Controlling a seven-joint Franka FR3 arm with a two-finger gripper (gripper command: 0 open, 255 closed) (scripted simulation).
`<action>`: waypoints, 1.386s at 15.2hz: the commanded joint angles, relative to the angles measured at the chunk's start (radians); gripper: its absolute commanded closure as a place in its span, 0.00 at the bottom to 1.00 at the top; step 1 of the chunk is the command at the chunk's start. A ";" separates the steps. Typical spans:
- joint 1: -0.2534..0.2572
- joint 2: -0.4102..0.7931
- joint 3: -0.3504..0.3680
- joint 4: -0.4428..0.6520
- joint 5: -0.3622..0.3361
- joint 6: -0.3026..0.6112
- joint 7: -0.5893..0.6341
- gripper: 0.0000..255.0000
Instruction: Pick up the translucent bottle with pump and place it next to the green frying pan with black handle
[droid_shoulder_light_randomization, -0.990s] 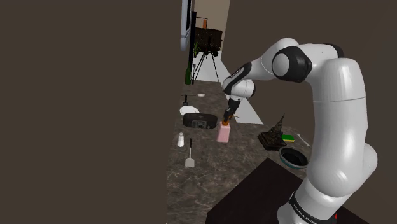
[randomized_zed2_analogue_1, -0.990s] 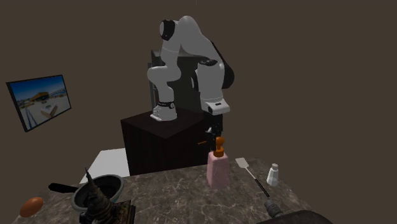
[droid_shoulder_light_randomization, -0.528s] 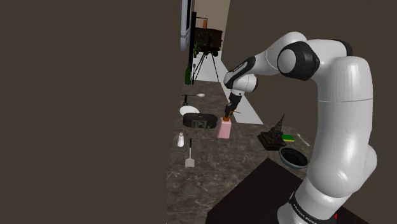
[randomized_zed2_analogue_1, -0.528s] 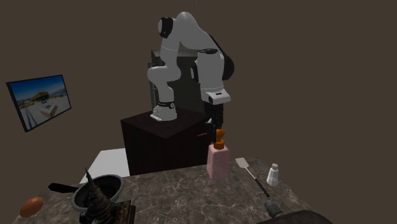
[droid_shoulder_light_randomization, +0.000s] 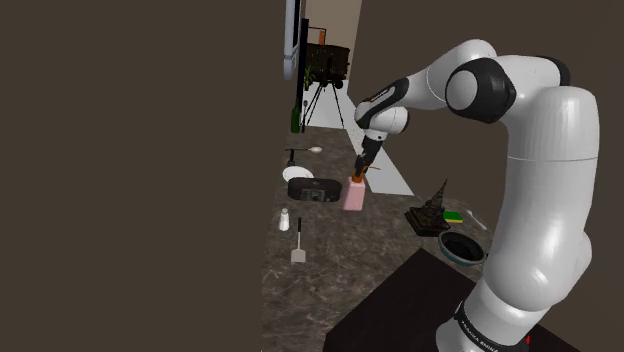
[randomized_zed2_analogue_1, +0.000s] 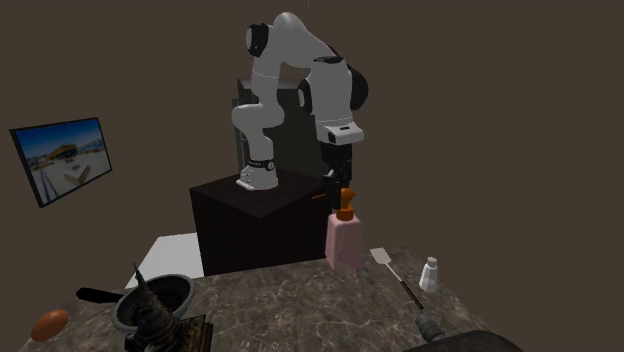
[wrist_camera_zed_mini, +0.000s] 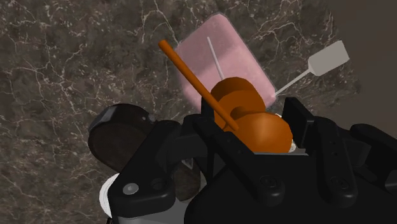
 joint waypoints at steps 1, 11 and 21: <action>0.001 -0.012 -0.004 0.014 -0.009 -0.025 0.007 1.00; 0.009 -0.075 -0.019 0.066 -0.048 -0.134 0.042 1.00; 0.012 -0.121 -0.028 0.142 -0.077 -0.250 0.071 1.00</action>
